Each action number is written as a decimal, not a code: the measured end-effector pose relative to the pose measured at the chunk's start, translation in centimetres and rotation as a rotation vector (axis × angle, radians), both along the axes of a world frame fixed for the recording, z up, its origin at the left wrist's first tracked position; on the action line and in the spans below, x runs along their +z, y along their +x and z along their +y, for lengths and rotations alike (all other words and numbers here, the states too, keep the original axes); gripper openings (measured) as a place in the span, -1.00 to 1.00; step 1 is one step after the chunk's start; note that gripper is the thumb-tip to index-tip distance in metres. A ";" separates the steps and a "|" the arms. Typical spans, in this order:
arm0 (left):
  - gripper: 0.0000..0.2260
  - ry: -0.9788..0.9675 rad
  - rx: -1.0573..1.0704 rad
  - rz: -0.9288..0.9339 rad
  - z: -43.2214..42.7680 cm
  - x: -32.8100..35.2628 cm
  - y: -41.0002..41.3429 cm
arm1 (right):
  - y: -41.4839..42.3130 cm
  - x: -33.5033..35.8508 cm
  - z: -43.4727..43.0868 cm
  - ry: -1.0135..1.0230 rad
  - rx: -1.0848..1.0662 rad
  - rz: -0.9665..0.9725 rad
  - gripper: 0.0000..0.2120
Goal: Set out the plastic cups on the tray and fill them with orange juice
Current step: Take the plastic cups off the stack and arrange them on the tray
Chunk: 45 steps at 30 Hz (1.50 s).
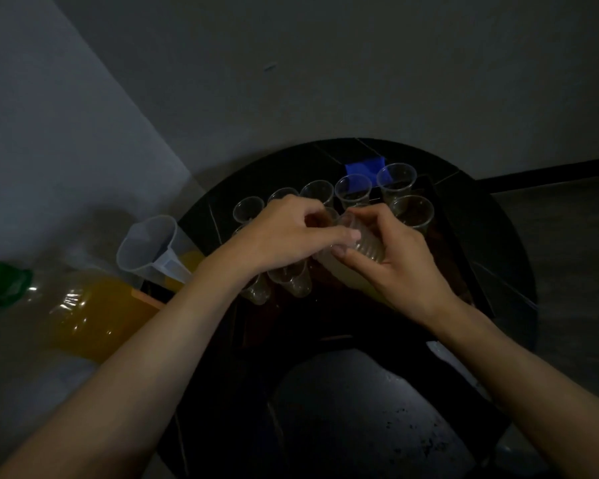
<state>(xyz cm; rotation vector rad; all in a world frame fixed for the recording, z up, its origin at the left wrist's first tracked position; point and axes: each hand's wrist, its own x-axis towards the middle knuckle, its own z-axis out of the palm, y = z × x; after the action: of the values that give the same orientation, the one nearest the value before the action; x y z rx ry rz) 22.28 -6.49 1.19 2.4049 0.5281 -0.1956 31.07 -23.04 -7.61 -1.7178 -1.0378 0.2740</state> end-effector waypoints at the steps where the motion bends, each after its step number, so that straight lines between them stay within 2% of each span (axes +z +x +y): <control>1: -0.64 0.011 0.009 -0.021 -0.1 0.1 0.1 | 0.1 0.0 -0.1 0.009 -0.004 -0.008 -0.44; 8: -0.69 -0.009 0.215 -0.213 1.2 1.9 -0.5 | 1.1 -0.4 -0.9 -0.039 -0.070 -0.091 -0.29; 11: -0.75 -0.024 0.319 -0.355 2.2 2.7 -0.9 | 2.2 -0.2 -1.5 -0.043 -0.135 -0.083 -0.24; 13: -0.72 0.010 0.367 -0.385 2.6 2.1 -0.9 | 3.1 0.1 -1.9 -0.029 -0.210 -0.064 -0.26; 17: -0.50 0.179 0.325 -0.300 1.9 -1.1 -0.6 | 4.5 0.3 -2.8 0.024 -0.353 0.058 -0.38; 22: -0.54 0.318 0.202 -0.213 -0.2 -5.2 -0.4 | 5.3 0.0 -3.3 0.072 -0.406 0.124 -0.34; 27: -0.31 0.397 0.156 -0.133 -1.1 -8.3 -0.4 | 5.2 0.1 -3.3 0.086 -0.411 0.123 -0.39; 33: -0.33 0.413 0.081 -0.121 -1.0 -9.5 -0.5 | 4.5 0.6 -3.3 0.034 -0.327 0.138 -0.37; 37: -0.30 0.431 0.089 -0.113 -0.9 -10.0 -0.6 | 4.2 0.8 -3.1 0.034 -0.306 0.125 -0.42; 45: -0.22 0.426 0.102 -0.117 -0.4 -10.6 -1.0 | 3.7 0.8 -3.1 0.027 -0.279 0.109 -0.36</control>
<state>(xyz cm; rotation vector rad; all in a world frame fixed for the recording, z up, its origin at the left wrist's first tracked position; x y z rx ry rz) 21.24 -6.89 -9.43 2.7686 0.6922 0.1148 34.74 -26.16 -6.79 -1.7778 -0.7093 0.1718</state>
